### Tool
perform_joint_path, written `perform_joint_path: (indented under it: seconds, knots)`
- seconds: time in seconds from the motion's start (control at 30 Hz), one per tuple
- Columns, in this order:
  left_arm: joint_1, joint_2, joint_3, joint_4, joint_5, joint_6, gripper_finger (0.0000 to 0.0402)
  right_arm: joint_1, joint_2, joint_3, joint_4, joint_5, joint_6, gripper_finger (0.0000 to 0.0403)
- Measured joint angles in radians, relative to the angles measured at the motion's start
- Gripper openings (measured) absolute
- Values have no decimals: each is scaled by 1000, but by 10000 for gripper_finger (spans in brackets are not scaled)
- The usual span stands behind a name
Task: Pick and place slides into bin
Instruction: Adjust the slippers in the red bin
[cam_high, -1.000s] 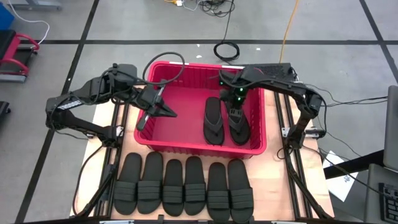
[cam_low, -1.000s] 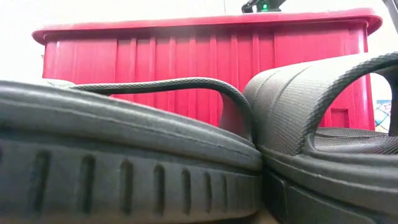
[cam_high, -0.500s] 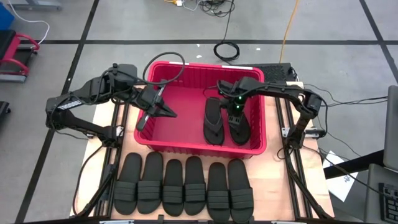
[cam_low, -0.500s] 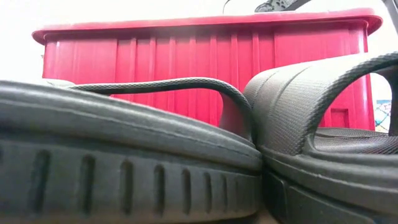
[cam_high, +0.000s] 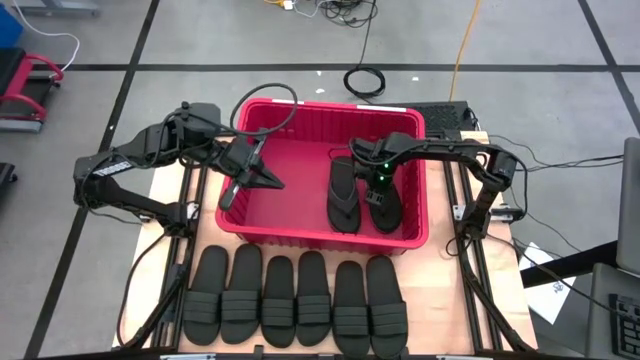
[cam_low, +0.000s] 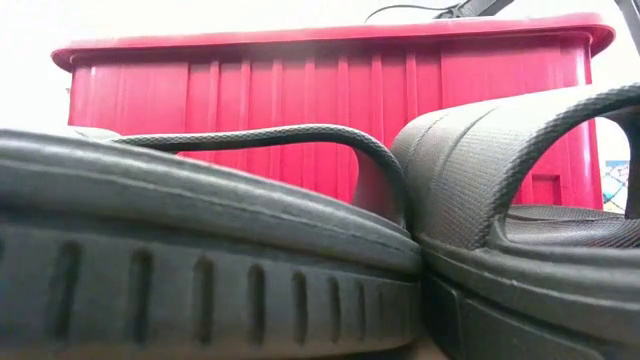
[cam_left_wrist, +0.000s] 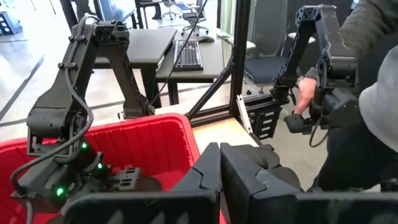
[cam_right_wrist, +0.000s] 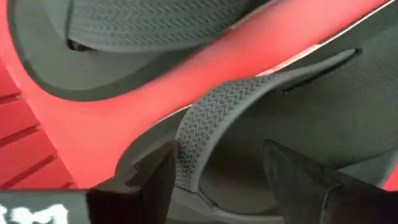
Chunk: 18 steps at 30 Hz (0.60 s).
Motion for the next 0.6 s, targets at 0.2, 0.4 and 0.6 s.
perform_joint_path:
  seconds: [0.2,0.4,0.6]
  knots:
    - [0,0,0,35,0,-34,9,-2,0,-20,30,-13,8,217]
    - [0,0,0,55,0,-52,4,-1,0,-87,74,-150,39,138]
    - [0,0,0,56,0,-67,9,-1,0,-129,131,-202,179,12]
